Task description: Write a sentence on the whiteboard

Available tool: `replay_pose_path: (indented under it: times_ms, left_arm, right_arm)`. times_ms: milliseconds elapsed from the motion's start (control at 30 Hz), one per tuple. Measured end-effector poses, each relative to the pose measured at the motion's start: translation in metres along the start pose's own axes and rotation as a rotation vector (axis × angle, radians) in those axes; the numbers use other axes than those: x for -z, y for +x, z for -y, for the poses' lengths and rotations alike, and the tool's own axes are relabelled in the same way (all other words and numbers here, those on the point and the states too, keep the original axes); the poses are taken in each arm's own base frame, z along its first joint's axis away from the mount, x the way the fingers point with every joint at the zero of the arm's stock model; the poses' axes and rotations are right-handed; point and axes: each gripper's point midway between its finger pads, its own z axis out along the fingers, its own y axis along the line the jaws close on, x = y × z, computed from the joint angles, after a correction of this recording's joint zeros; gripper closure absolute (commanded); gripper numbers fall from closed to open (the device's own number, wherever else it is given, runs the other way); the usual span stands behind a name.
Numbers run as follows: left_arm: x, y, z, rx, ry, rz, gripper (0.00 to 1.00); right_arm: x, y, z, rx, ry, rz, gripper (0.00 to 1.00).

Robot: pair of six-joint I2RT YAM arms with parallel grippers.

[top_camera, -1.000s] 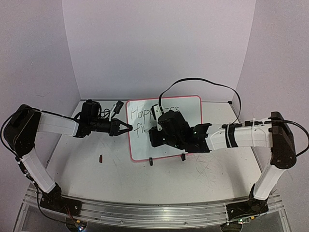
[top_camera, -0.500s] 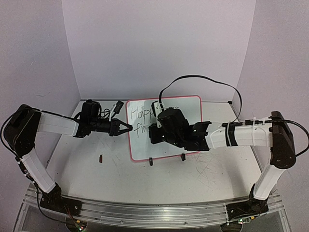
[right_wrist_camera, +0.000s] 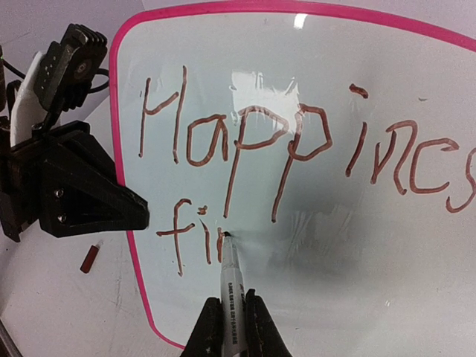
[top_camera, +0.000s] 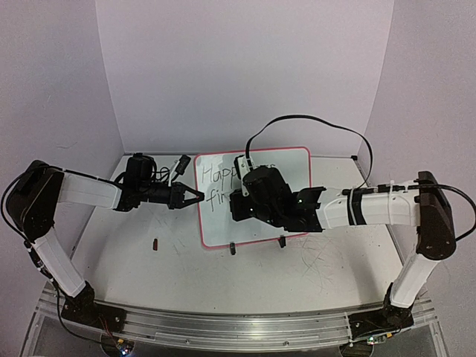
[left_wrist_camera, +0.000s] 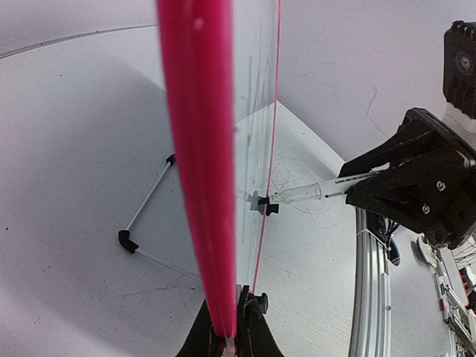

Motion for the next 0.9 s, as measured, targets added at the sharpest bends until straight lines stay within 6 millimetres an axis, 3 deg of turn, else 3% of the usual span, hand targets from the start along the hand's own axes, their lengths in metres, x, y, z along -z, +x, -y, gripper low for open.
replay_pose_path:
  times_ms: [633, 900]
  left_arm:
    - [0.000, 0.001, -0.001, 0.002, -0.001, -0.001, 1.00]
    - [0.000, 0.001, -0.001, 0.002, 0.000, -0.001, 1.00]
  right_arm:
    - [0.001, 0.022, 0.002, -0.018, -0.011, -0.045, 1.00]
    - [0.001, 0.022, 0.002, -0.021, -0.011, -0.045, 1.00]
